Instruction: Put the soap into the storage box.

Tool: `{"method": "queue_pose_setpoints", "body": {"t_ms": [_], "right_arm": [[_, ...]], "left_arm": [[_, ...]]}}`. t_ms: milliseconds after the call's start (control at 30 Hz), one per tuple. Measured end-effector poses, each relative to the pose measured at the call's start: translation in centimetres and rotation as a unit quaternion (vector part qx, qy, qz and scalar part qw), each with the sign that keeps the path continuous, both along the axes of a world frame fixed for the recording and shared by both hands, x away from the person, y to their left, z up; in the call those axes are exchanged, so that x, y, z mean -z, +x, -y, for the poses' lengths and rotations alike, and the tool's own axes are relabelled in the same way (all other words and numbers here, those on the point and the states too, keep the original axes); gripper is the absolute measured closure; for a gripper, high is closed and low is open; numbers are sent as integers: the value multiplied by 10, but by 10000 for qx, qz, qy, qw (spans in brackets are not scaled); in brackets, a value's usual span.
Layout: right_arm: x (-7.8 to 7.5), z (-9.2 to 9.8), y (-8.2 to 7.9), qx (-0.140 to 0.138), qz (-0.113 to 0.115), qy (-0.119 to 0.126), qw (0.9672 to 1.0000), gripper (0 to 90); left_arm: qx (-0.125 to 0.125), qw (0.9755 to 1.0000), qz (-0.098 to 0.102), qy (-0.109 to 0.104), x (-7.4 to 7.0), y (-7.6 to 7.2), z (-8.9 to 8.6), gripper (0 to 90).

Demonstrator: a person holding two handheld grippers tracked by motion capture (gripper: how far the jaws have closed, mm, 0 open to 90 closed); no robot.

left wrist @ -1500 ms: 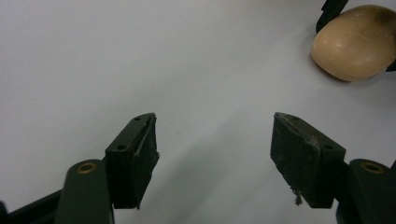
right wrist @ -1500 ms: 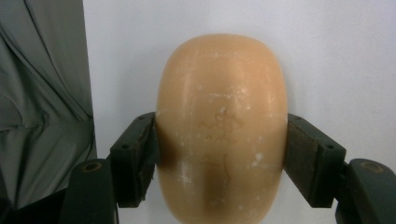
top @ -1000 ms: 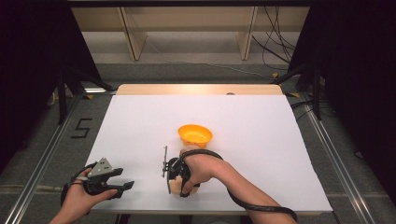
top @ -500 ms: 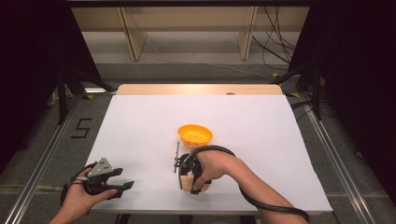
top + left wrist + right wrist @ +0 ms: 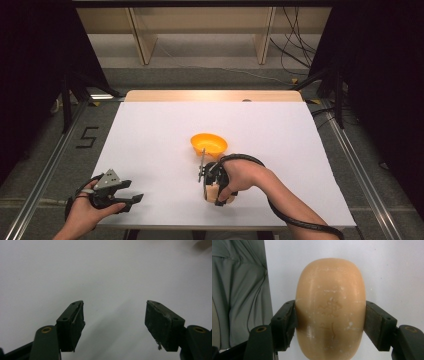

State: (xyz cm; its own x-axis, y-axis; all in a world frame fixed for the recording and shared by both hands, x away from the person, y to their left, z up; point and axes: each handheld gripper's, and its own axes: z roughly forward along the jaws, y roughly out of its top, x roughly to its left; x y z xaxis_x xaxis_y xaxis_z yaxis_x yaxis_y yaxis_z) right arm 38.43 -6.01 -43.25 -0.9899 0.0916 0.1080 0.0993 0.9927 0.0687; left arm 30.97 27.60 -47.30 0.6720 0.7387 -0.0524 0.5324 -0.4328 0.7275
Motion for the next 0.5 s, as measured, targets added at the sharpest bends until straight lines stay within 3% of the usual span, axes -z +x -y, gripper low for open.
{"method": "queue_pose_setpoints", "body": {"t_ms": [100,133,200,233,300,333,400,433,500], "right_arm": [[0,4,3,-105,51,127,9999,334],[-2,6,1,89,2,15,10000,334],[-1,9,5,-116,69,179,9997,334],[-3,10,3,81,-9,48,10000,334],[-3,13,5,17,77,123,9999,334],[-5,15,4,157,22,11,9999,334],[-5,18,6,56,103,114,9999,335],[-6,19,4,209,54,4,9998,334],[-6,22,6,128,99,83,9998,334]], "left_arm": [[19,10000,28,10,0,1,0,315],[25,10000,30,3,0,1,0,315],[-9,10000,-28,-12,1,0,0,315],[-10,10000,-22,-20,1,0,0,315],[-7,10000,-14,-24,0,0,0,315],[-13,10000,10,-10,0,0,0,316],[26,10000,51,41,0,0,-1,316],[24,10000,49,23,0,0,-1,315],[34,10000,44,35,0,0,-1,315]]}}
